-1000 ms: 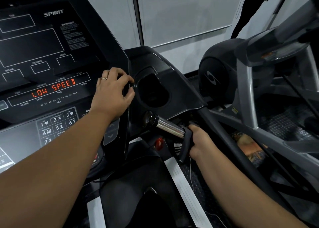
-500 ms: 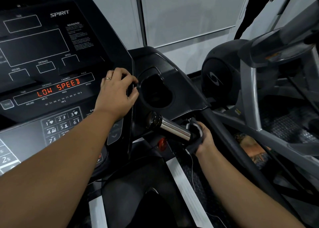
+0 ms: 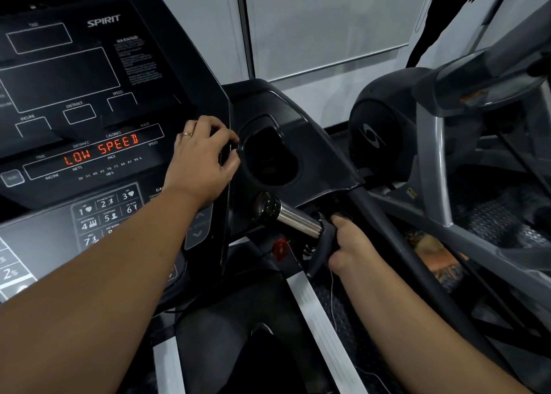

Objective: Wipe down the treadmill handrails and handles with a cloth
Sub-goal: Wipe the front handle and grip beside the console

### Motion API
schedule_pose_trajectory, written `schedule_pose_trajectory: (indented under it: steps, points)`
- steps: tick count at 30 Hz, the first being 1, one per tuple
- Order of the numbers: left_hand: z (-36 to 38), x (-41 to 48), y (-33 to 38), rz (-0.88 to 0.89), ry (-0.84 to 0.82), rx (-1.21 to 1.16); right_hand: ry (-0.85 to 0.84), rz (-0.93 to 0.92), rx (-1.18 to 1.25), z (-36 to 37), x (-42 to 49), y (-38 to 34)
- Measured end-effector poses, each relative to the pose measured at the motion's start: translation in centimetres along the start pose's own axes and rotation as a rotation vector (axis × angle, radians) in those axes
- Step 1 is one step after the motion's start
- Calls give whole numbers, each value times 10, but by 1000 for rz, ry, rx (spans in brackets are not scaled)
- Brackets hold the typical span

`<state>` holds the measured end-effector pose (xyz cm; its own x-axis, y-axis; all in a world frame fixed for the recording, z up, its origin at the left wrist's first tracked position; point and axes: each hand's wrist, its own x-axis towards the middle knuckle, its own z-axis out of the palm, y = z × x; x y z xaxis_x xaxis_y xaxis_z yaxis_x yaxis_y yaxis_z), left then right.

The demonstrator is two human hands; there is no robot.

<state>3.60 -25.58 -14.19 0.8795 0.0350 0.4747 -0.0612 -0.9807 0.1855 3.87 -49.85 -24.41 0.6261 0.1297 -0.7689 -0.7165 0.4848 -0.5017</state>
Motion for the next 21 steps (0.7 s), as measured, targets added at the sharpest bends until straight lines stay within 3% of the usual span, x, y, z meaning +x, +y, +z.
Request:
schedule_pose_trajectory:
  steps: [7, 17, 21]
  points:
    - [0, 0, 0, 2, 9, 0, -12, 6, -96, -4, 5, -15]
    - [0, 0, 0, 4, 3, 2, -85, 31, 101, -7, -7, -9]
    - [0, 0, 0, -1, 5, 4, -31, 45, 85, 0, -14, -3]
